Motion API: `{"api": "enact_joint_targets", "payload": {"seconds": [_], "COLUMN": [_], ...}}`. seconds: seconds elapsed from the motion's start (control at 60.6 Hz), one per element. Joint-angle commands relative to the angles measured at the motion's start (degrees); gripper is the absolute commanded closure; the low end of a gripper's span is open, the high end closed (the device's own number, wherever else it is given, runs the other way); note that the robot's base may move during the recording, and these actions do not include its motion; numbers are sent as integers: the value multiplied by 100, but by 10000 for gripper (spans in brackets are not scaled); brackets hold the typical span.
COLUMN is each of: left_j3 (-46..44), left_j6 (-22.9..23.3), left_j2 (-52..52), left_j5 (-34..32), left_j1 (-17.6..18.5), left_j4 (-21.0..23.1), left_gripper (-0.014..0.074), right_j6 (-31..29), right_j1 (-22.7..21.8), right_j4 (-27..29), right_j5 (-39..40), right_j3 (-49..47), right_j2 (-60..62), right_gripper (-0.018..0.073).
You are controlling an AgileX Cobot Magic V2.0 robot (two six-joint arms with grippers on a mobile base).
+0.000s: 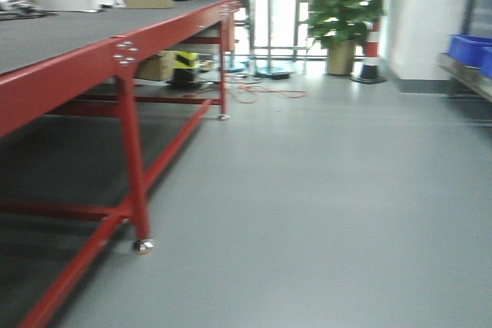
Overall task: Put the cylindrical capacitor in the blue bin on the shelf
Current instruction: 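Drive the base to the shelf of blue bins holding both cylinders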
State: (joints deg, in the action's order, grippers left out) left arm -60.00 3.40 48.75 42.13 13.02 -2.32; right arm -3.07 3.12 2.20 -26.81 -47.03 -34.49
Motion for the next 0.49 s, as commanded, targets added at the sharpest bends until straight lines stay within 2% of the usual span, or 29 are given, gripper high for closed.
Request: {"api": "enact_joint_targets", "payload": {"seconds": [0.0,0.478], "left_j3": [-27,-27], "left_j6": [22,22], "left_j2": [-26,-26], "left_j5": [-116,-116], "left_j1": [36,36], "left_j4": [6,6], "left_gripper": [707,707], "right_j6": [1,1], "right_j1": [-6,-6], "right_j4": [4,4], "right_j5": [151,151], "right_j3": [-37,-37], "right_j2": [40,40], "right_gripper": [619,619]}}
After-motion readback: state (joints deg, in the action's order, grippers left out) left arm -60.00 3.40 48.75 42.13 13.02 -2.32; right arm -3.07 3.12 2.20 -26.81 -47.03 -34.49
